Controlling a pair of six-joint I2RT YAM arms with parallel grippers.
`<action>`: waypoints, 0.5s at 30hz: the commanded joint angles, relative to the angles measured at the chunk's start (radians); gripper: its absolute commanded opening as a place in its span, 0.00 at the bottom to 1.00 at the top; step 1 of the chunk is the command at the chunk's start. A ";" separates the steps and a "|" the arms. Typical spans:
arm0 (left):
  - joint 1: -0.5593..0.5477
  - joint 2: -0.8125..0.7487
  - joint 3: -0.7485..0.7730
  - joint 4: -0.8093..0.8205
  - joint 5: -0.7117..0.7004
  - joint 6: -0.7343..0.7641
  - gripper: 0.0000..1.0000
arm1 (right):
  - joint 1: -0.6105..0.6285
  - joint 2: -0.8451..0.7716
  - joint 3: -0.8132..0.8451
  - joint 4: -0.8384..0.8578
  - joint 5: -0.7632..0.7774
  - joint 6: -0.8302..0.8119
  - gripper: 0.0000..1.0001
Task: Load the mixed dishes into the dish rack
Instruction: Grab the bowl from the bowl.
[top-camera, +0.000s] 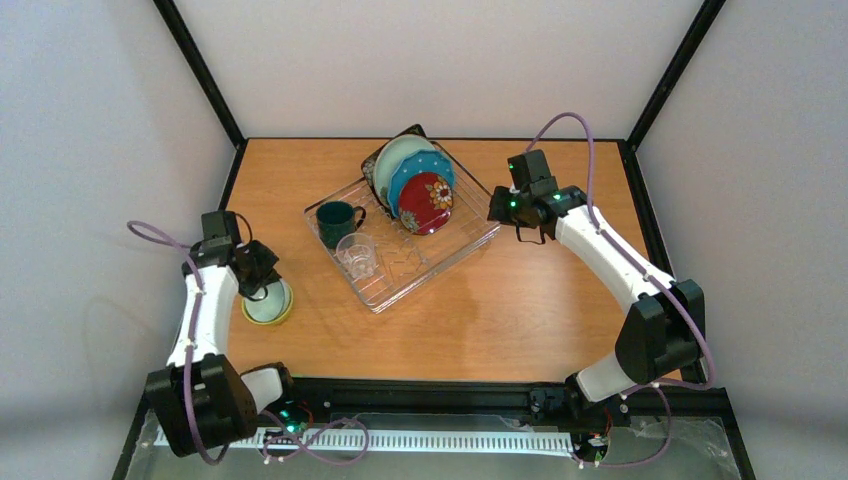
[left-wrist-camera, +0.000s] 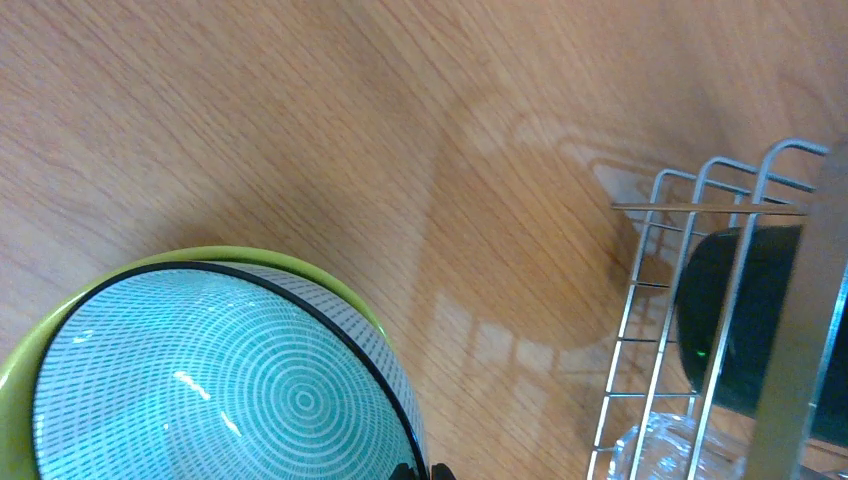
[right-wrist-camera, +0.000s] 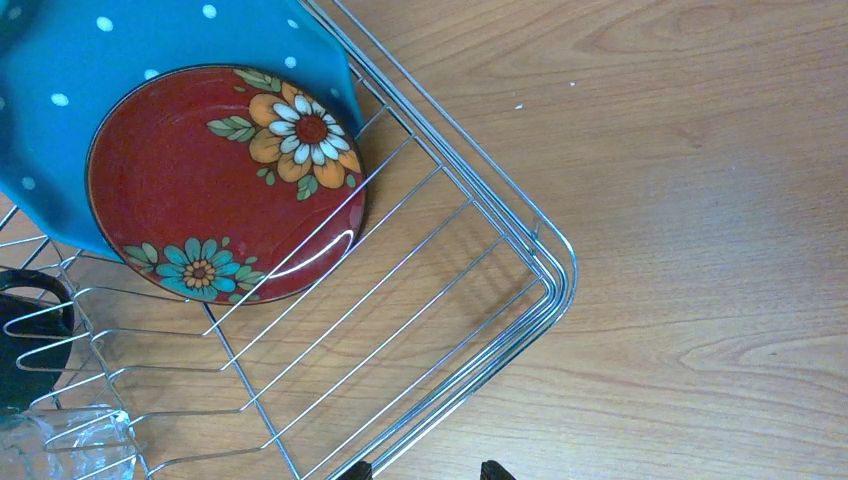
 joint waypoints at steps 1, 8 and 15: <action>-0.010 -0.057 0.030 -0.005 0.046 -0.046 0.00 | 0.014 0.004 0.030 -0.014 0.013 0.001 0.63; -0.013 -0.118 0.044 -0.003 0.052 -0.078 0.00 | 0.024 0.016 0.055 -0.028 0.014 -0.005 0.63; -0.013 -0.182 0.053 -0.008 0.047 -0.108 0.00 | 0.030 0.024 0.071 -0.034 0.013 -0.006 0.63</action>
